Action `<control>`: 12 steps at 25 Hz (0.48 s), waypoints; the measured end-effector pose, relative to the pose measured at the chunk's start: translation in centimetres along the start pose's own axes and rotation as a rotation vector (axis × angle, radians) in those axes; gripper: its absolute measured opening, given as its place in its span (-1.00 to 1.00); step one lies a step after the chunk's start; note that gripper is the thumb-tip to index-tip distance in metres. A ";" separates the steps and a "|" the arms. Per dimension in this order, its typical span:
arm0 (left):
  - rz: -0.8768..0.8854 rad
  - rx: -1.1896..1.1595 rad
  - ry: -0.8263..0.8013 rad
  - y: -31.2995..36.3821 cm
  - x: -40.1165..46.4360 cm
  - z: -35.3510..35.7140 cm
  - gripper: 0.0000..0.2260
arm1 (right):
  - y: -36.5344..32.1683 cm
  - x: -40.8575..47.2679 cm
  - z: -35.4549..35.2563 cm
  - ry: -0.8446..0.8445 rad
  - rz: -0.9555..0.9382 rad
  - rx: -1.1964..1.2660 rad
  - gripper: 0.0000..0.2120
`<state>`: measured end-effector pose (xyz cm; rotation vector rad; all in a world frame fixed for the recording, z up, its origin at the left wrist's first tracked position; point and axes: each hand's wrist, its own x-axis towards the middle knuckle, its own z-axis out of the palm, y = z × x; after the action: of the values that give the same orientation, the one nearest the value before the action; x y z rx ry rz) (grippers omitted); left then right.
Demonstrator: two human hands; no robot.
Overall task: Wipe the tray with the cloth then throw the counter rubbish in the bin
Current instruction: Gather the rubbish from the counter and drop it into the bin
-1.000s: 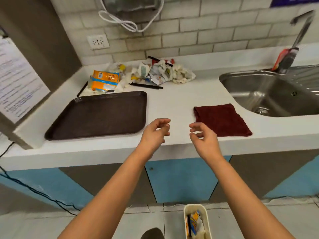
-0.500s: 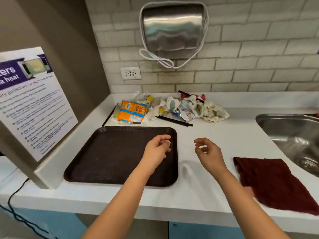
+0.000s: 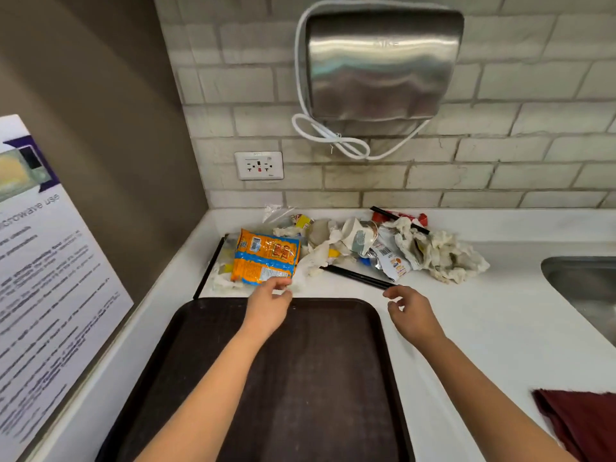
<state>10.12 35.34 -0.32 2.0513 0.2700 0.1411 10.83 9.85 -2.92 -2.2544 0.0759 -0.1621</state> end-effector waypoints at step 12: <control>-0.009 0.310 0.158 -5.2 16.1 -5.3 -0.30 | 0.5 10.6 5.0 -0.169 0.032 -0.632 -0.65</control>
<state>23.85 46.26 -2.59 2.3492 0.4207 0.2700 22.03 12.21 -5.50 -2.8842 0.0801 0.0863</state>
